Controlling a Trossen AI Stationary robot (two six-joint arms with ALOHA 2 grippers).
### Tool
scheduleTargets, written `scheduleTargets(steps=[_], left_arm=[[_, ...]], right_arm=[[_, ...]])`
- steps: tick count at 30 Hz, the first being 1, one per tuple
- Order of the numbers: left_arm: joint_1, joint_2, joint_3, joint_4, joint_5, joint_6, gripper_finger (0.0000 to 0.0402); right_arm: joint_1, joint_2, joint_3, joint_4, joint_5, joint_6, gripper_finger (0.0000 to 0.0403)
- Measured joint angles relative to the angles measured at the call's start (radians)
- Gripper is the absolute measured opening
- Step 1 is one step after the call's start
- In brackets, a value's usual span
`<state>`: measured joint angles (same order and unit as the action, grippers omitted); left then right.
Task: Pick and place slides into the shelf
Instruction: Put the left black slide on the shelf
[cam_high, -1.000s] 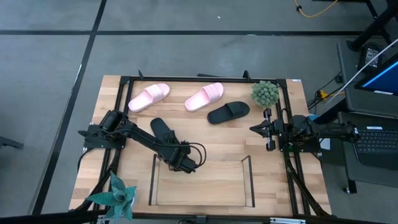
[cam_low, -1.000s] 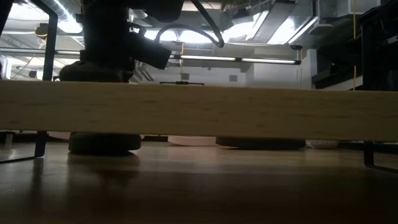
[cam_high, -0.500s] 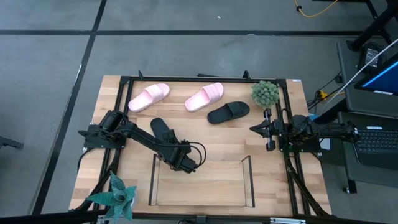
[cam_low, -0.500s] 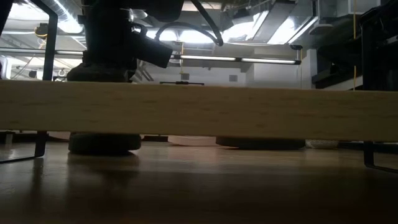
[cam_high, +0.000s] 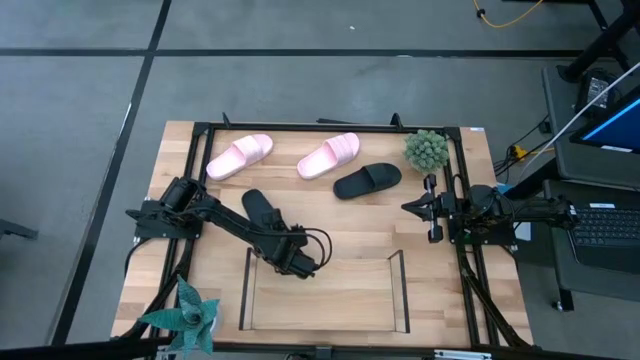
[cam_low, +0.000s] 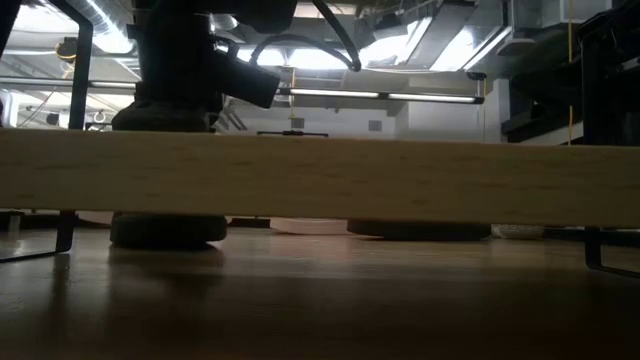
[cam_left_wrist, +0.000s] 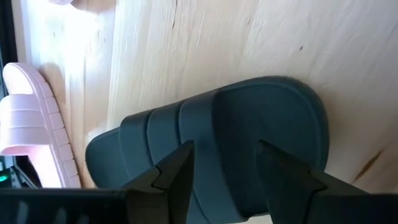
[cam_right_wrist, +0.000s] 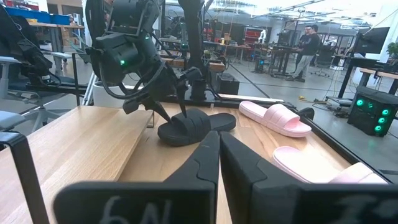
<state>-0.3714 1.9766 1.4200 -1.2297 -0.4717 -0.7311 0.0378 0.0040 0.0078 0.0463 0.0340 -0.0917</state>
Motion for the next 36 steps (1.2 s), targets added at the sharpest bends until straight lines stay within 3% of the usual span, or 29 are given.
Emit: scheduleTargets(steps=[11, 36], left_arm=[[0.002, -0.001, -0.049, 0.049, -0.009, 0.007, 0.0158], [0.008, 0.0, -0.016, -0.06, -0.038, 0.0, 0.0158]], right_arm=[[0.0, 0.0, 0.0, 0.0, 0.0, 0.0, 0.0017], [0.0, 0.0, 0.0, 0.001, 0.0, -0.018, 0.0017]])
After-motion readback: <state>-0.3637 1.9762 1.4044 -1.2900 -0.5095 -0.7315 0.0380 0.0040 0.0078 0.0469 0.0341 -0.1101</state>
